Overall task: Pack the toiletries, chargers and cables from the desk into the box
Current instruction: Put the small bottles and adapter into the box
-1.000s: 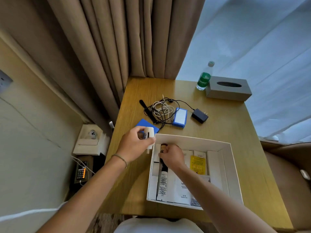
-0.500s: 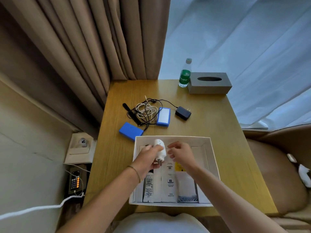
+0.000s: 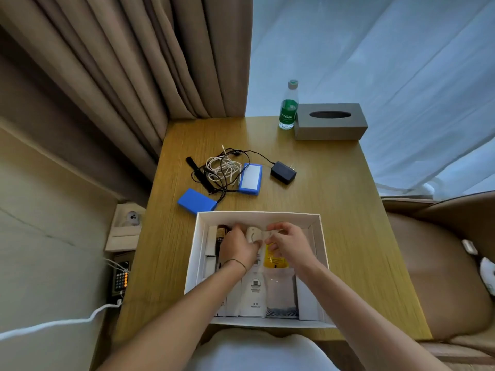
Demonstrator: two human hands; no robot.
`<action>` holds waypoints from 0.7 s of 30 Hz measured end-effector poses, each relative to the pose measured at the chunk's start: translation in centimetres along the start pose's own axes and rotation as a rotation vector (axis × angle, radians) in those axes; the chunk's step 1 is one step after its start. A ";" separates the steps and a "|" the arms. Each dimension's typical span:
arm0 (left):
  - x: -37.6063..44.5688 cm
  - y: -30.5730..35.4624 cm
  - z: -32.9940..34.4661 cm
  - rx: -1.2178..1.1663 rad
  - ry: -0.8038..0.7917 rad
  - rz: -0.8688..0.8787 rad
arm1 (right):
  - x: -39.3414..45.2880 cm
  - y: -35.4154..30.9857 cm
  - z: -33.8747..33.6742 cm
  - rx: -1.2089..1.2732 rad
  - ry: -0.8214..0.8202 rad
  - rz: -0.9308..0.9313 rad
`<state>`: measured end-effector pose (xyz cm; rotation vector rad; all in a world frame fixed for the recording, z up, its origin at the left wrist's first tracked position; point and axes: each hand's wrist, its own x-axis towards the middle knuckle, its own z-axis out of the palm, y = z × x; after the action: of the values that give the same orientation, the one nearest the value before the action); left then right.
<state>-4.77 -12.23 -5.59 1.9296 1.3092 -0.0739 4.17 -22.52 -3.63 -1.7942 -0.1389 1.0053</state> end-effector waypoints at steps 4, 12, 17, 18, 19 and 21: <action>0.2 -0.1 0.8 0.046 0.058 0.032 | -0.1 -0.2 -0.3 -0.011 -0.026 0.002; -0.8 0.1 0.2 0.316 0.121 0.133 | -0.1 -0.9 -1.4 -0.033 -0.107 -0.013; -2.2 0.2 -1.1 0.214 0.154 0.211 | 0.1 -3.4 -1.3 -0.101 -0.192 -0.053; -2.6 0.3 -1.6 0.200 0.184 0.243 | 0.3 -4.1 -1.0 -0.118 -0.213 -0.068; -3.0 0.5 -2.1 0.183 0.217 0.281 | 0.4 -4.9 -0.8 -0.130 -0.233 -0.085; -3.5 0.8 -3.3 0.125 0.267 0.356 | 0.8 -6.6 -0.4 -0.135 -0.253 -0.128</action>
<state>-6.94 -12.92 -1.26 2.3129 1.1255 0.2957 7.27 -19.32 1.37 -1.7478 -0.4826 1.1498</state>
